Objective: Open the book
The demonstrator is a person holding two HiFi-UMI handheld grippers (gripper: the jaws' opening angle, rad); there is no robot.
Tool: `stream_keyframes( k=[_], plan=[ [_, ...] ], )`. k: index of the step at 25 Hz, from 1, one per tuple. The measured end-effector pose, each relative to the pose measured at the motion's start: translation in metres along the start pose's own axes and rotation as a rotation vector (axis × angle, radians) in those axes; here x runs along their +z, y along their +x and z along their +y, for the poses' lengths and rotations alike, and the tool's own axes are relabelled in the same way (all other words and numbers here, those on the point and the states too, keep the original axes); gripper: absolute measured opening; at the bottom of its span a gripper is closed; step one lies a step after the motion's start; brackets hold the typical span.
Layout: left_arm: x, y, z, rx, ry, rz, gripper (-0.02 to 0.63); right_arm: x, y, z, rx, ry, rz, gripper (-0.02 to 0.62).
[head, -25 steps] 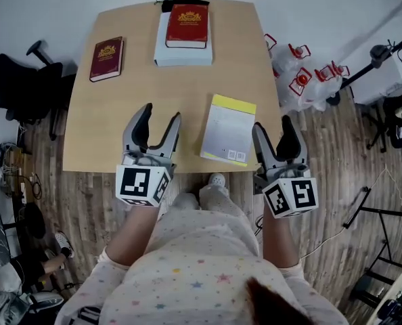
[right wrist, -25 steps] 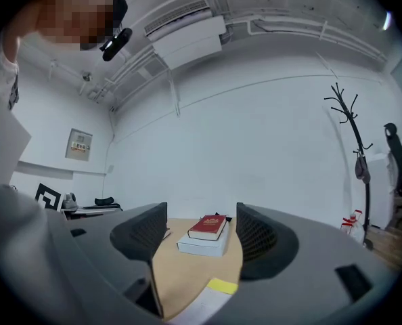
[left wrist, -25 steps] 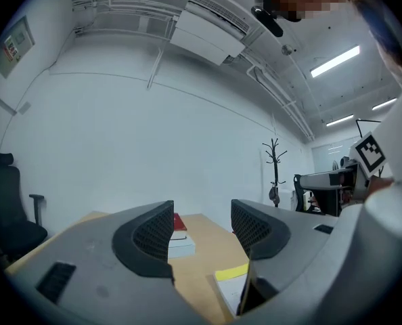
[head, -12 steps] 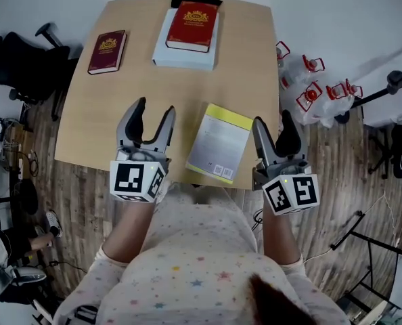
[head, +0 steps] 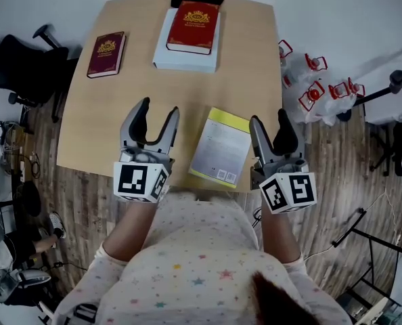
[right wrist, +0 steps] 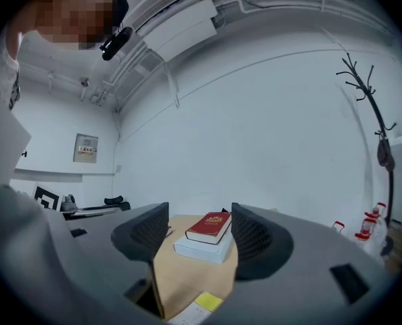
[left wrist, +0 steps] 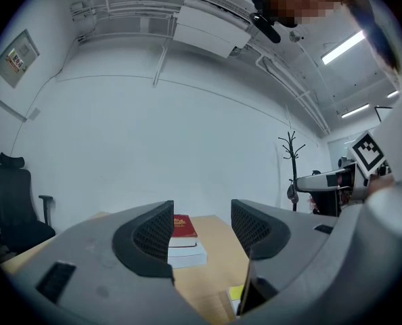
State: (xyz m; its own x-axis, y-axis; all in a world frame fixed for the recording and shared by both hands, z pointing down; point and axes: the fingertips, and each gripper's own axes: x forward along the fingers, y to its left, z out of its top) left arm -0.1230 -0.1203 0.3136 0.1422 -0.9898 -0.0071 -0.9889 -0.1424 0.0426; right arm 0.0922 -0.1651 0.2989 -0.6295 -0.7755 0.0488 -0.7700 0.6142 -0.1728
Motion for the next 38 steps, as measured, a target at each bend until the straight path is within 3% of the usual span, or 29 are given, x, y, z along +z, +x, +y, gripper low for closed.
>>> stream_keyframes(
  k=[15, 26, 38],
  plan=[
    [-0.041, 0.01, 0.028, -0.027, -0.031, 0.045, 0.244, -0.07, 0.039, 0.024, -0.036, 0.07, 0.142, 0.213],
    [-0.076, 0.011, 0.043, -0.031, -0.058, 0.092, 0.244, -0.163, 0.073, 0.024, -0.08, 0.126, 0.318, 0.146],
    [-0.108, 0.006, 0.057, -0.011, -0.077, 0.153, 0.242, -0.256, 0.095, 0.016, -0.123, 0.071, 0.523, 0.126]
  ],
)
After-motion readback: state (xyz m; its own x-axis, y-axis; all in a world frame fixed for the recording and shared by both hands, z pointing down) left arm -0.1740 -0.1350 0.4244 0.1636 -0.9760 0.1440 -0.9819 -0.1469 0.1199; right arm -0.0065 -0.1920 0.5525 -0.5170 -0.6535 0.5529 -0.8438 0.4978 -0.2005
